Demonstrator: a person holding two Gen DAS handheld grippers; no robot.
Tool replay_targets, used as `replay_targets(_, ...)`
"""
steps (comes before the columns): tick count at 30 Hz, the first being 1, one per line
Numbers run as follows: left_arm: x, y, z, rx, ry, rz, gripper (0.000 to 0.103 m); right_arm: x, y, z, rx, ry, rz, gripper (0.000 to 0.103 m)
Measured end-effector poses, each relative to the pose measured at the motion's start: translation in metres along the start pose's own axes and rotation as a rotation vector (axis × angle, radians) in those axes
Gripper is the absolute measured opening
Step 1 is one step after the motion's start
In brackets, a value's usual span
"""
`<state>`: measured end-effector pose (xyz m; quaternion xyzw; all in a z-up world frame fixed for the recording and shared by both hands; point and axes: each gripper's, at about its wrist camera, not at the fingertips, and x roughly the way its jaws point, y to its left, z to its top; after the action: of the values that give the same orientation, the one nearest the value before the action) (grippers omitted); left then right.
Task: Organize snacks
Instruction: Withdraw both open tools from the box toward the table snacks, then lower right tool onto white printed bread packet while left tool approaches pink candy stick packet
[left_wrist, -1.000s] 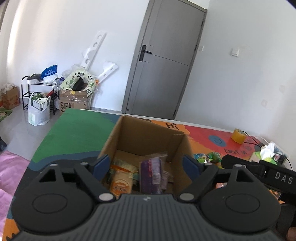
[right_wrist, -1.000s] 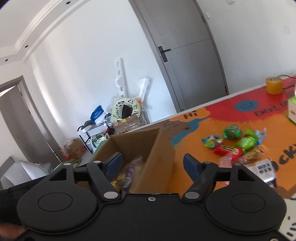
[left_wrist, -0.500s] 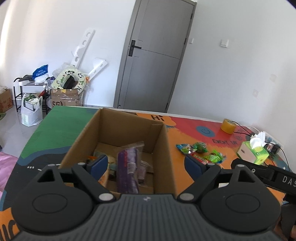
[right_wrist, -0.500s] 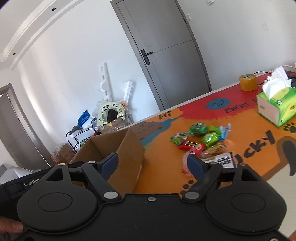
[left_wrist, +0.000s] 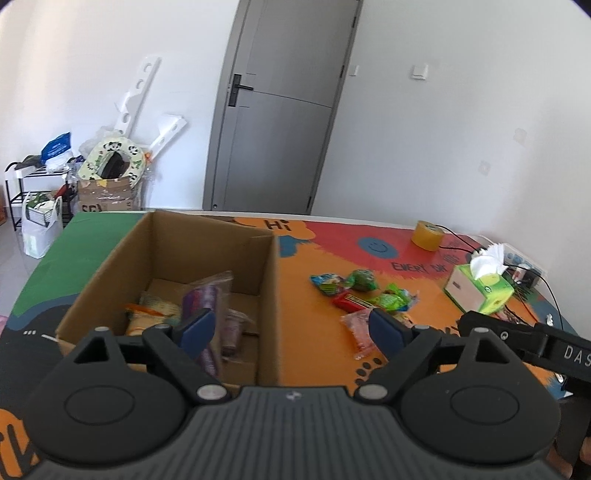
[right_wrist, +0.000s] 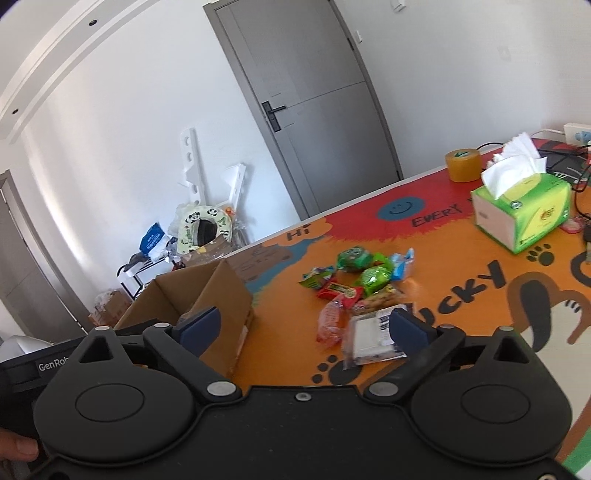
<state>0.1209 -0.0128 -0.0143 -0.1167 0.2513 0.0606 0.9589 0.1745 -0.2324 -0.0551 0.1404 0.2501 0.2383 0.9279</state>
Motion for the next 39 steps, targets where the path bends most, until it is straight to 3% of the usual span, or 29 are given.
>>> replay_targets(19, 0.032, -0.043, -0.006, 0.054, 0.028, -0.068, 0.089, -0.003, -0.058, 0.002, 0.063, 0.000, -0.058, 0.102)
replay_targets(27, 0.056, -0.057, -0.010, 0.074, 0.046, -0.084, 0.088, 0.016, -0.076, -0.003, 0.097, 0.036, -0.068, 0.094)
replay_targets(30, 0.065, -0.060, -0.013, 0.076, 0.052, -0.085, 0.083, 0.026, -0.078, -0.007, 0.093, 0.057, -0.066, 0.091)
replay_targets(35, 0.083, -0.063, -0.018, 0.088, 0.088, -0.090, 0.066, 0.047, -0.081, -0.011, 0.102, 0.099, -0.061, 0.082)
replay_targets(39, 0.093, -0.060, -0.021, 0.085, 0.104, -0.086, 0.063, 0.063, -0.083, -0.013, 0.112, 0.127, -0.058, 0.081)
